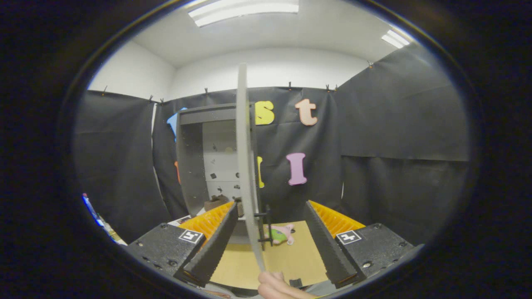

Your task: Open the shoe cabinet door, grab the shoes and put them into the shoe cabinet, then close the shoe cabinet door.

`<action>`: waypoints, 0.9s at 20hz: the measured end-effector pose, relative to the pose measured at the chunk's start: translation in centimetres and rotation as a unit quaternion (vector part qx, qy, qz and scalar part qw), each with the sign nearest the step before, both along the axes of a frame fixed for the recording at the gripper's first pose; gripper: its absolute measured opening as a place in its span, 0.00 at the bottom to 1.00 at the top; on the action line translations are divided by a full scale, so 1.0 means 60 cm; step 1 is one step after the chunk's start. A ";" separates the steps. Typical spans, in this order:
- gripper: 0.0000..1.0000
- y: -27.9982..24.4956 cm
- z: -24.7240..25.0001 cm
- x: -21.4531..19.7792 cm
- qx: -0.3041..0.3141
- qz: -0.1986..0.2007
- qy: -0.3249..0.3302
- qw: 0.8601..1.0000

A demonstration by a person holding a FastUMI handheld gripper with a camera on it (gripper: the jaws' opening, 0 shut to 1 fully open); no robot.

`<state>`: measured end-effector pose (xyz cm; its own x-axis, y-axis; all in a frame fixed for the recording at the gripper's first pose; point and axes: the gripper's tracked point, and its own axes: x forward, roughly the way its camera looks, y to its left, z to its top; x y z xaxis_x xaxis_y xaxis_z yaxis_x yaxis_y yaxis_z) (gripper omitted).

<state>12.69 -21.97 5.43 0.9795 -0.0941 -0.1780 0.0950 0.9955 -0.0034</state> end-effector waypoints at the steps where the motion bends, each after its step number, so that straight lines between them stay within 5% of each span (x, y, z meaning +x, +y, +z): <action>1: 1.00 -0.027 -0.013 0.012 -0.005 -0.008 0.004 1.000; 10: 0.99 -0.209 -0.172 0.140 0.019 -0.011 0.080 0.997; 13: 0.99 -0.219 -0.201 0.168 0.033 -0.008 0.081 0.996; 18: 0.99 -0.148 -0.189 0.197 0.001 0.058 0.047 0.997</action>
<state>24.52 -30.86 -5.90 0.9626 0.0192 -0.2703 -0.0215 0.9998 -0.0054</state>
